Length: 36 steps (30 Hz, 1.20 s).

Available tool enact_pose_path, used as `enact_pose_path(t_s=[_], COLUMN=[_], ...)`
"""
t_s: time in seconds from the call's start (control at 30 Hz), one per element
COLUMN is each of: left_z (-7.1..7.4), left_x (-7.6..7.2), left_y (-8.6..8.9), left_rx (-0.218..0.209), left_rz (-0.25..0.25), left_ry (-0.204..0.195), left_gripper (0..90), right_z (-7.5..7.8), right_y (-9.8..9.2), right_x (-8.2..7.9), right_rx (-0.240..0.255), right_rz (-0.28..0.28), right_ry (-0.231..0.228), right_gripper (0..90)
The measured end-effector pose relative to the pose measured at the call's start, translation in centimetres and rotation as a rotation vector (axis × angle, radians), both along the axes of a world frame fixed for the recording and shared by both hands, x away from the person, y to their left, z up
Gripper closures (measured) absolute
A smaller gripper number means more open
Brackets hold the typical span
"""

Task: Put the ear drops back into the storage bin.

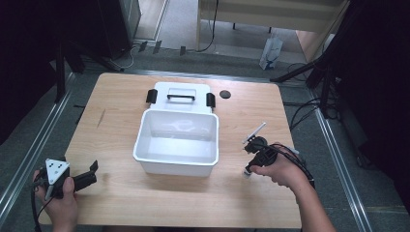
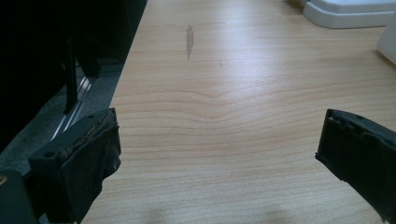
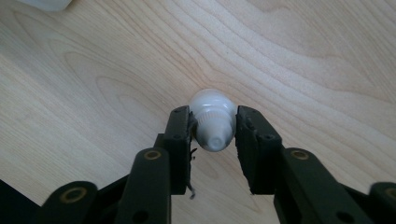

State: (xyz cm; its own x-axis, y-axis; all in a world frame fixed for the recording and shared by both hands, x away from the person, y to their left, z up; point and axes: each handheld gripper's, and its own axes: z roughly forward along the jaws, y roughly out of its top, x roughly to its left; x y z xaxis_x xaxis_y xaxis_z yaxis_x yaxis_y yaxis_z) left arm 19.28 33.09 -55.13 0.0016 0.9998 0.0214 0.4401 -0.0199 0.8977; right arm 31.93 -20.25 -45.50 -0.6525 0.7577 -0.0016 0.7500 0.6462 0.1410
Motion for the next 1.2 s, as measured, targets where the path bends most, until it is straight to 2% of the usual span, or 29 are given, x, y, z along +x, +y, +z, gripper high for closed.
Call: enact_pose_path(t_s=[0.03,0.23,0.43,0.77,1.0,1.2], left_z=[0.0,0.0,0.0,0.0,0.0,0.0], left_x=[0.0,0.0,0.0,0.0,0.0,0.0], left_y=[0.0,0.0,0.0,0.1,0.0,0.0], left_rx=[0.0,-0.002,-0.002,-0.004,0.002,0.002], left_rz=[0.0,-0.001,0.0,0.001,0.002,0.003], left_ry=[-0.001,0.002,0.002,0.002,0.003,0.002], left_gripper=[0.2,0.3,0.3,0.3,0.3,0.3], right_z=[0.1,0.3,1.1,4.3,6.6,8.2], right_y=[0.0,0.0,0.3,1.4,2.5,3.7], right_x=[0.0,0.1,0.2,0.8,1.4,1.9], right_rx=[0.003,0.004,0.006,0.014,0.015,0.027], right_rz=[0.003,0.021,0.04,0.054,0.064,0.081], right_ry=[-0.004,0.004,-0.012,-0.029,-0.051,-0.051], right_gripper=[71.7,72.0,72.1,72.1,72.1,72.0])
